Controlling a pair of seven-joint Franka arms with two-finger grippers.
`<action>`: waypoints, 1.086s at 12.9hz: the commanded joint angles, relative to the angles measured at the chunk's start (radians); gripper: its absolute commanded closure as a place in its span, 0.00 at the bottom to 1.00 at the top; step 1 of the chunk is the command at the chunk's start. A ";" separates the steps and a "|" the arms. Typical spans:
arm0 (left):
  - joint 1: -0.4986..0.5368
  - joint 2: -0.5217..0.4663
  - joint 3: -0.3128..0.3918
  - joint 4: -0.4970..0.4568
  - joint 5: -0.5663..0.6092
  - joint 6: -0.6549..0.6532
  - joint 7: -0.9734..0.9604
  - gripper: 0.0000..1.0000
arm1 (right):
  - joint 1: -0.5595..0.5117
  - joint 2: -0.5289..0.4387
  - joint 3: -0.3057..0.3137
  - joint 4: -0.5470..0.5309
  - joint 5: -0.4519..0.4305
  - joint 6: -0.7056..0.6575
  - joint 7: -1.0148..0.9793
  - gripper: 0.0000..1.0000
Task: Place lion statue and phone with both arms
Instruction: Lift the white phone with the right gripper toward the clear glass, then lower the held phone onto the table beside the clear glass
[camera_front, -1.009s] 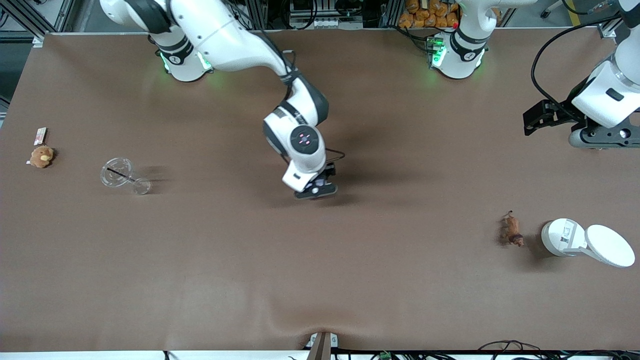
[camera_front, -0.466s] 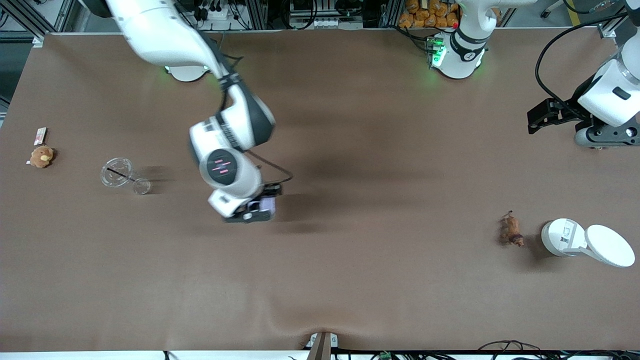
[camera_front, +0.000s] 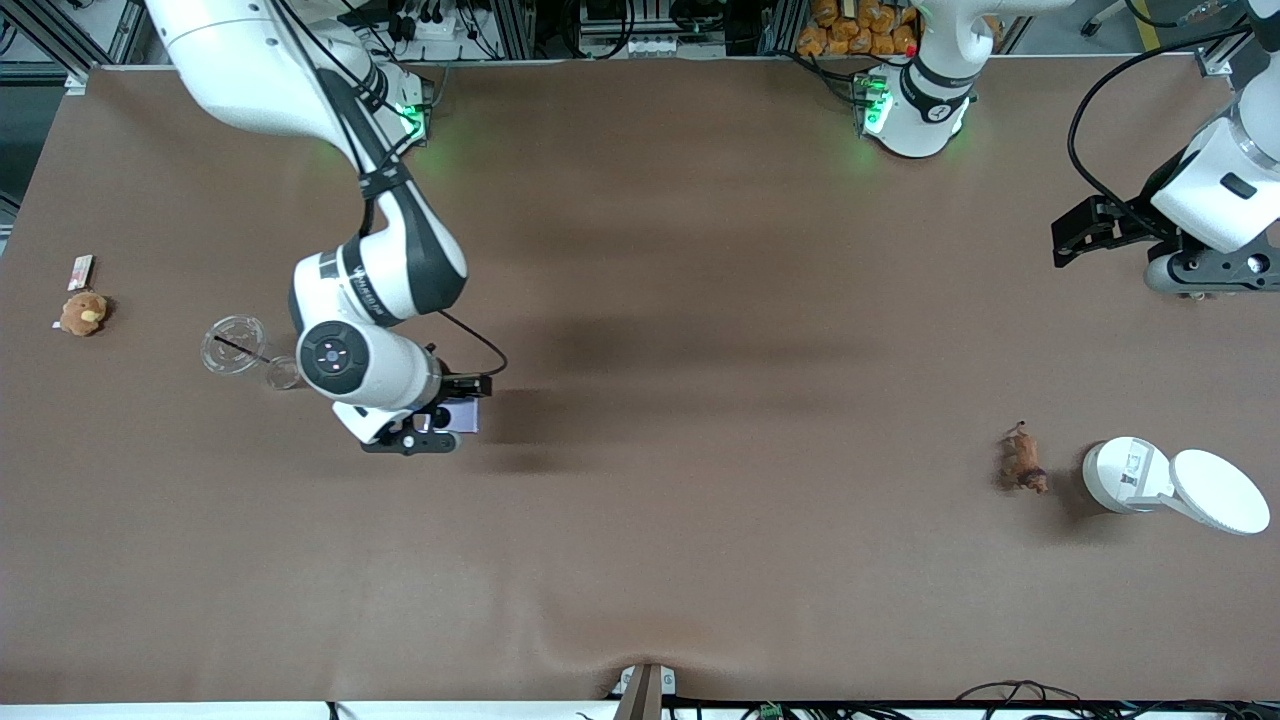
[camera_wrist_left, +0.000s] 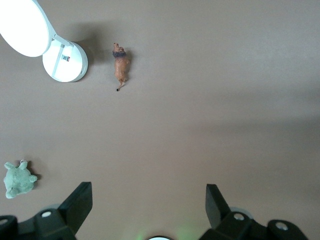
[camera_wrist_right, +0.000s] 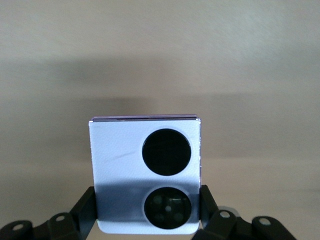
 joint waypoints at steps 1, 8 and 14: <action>-0.005 0.001 -0.005 0.030 0.006 -0.016 0.005 0.00 | -0.066 -0.127 0.021 -0.233 0.014 0.132 -0.096 1.00; 0.006 -0.002 0.006 0.033 0.005 -0.015 0.007 0.00 | -0.252 -0.167 0.018 -0.425 0.013 0.263 -0.308 1.00; 0.025 0.001 0.026 0.077 -0.008 -0.018 0.011 0.00 | -0.338 -0.144 0.019 -0.508 0.016 0.392 -0.418 1.00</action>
